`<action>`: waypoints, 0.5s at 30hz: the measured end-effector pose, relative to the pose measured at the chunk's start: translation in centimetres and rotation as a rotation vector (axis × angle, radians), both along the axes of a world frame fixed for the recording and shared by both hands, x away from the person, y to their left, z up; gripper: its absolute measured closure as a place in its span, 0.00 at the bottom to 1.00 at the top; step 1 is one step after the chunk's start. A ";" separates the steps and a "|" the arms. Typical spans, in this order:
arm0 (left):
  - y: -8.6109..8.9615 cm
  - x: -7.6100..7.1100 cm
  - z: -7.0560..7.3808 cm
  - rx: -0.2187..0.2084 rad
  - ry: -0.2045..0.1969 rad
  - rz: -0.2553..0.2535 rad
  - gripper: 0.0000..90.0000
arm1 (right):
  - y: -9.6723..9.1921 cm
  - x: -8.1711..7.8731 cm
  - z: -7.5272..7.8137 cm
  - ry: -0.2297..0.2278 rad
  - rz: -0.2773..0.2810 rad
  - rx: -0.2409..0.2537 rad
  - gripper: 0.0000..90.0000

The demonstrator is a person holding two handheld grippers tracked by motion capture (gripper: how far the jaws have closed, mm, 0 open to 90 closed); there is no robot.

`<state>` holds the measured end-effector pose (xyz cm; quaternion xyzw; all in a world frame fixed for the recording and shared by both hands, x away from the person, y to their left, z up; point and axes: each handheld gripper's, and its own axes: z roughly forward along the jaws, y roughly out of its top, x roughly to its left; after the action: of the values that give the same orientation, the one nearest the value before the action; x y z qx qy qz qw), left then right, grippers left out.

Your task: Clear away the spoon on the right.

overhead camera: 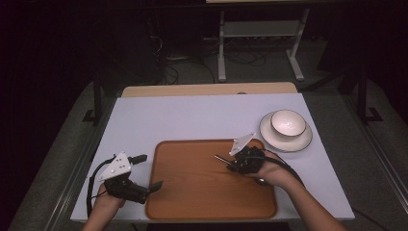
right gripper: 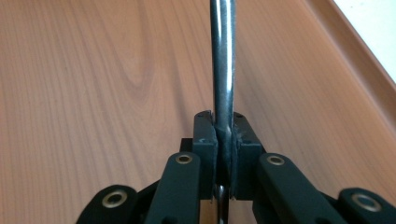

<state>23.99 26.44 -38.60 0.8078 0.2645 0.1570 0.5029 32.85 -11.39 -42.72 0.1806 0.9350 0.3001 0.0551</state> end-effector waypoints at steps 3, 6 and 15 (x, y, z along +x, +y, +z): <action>0.0 0.0 0.0 0.000 -0.001 0.001 0.00 | 0.0 0.0 0.0 0.004 0.001 0.002 0.90; 0.0 0.0 0.0 0.000 0.000 0.000 0.00 | 0.0 0.0 0.0 0.005 0.002 0.003 0.90; 0.1 0.1 0.1 -0.009 0.000 0.012 0.00 | -0.8 0.0 0.2 0.007 -0.031 0.051 0.65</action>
<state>24.10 26.52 -38.55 0.8039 0.2702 0.1587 0.5056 32.83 -12.15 -42.49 0.1976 0.9243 0.3223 0.0521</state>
